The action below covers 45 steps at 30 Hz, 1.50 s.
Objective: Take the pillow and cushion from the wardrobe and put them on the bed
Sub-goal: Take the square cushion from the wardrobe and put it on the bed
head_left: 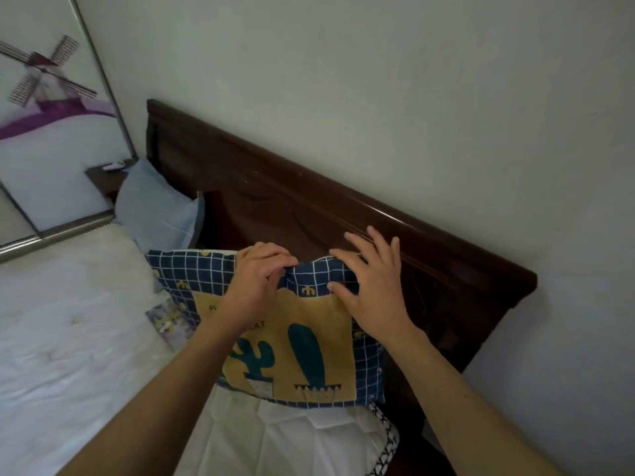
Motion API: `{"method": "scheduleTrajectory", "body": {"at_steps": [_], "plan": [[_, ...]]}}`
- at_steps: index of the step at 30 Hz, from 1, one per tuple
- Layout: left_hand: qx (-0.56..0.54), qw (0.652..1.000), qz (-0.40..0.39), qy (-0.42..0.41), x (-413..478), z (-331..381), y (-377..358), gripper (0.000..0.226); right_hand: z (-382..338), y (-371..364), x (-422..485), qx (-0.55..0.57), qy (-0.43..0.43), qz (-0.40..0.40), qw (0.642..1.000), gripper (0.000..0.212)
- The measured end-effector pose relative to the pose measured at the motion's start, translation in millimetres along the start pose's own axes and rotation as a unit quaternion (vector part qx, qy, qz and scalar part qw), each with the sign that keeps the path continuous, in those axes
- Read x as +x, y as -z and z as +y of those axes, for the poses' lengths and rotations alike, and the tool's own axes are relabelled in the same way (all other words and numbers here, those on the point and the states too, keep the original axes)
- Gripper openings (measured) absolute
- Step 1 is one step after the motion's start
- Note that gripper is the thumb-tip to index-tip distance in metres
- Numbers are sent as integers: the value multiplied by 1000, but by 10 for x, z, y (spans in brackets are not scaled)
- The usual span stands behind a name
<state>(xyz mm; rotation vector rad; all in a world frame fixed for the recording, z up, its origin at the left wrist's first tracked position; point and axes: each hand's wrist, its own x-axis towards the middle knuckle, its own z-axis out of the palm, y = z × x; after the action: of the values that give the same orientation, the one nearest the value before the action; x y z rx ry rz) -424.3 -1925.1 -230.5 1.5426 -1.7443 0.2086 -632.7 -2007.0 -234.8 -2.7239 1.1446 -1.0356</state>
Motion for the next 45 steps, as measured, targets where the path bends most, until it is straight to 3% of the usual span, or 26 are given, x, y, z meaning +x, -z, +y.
{"method": "scheduleTrajectory", "body": {"at_steps": [5, 13, 16, 21, 27, 31, 36, 42, 45], "plan": [[19, 1000, -10, 6, 82, -201, -56, 27, 5, -264, 236, 52, -15, -57, 997, 36], [82, 996, -17, -13, 90, -819, -160, 29, -184, -882, 380, 183, -135, -123, 966, 10], [89, 996, -12, -17, 93, -1033, -282, 29, -204, -1118, 345, 196, -163, -117, 960, 6], [102, 991, -80, -25, 110, -1400, -826, 33, -9, -1530, 166, 201, -233, -129, 943, 12], [65, 989, -127, 34, -162, -1768, -1878, 32, 477, -2098, -22, 187, -281, -197, 920, 22], [38, 984, -155, 74, -443, -1971, -2538, 34, 843, -2473, -125, 128, -280, -265, 914, 12], [-21, 970, -145, 193, -668, -1995, -3060, 57, 1225, -2686, 35, 50, -246, -292, 923, 4], [-70, 946, -79, 305, -956, -2103, -3277, 56, 1164, -3019, 375, 8, -129, -310, 942, 55], [-80, 899, -17, 430, -1231, -2288, -3365, 51, 1087, -3319, 513, 13, -76, -329, 941, 65]]}}
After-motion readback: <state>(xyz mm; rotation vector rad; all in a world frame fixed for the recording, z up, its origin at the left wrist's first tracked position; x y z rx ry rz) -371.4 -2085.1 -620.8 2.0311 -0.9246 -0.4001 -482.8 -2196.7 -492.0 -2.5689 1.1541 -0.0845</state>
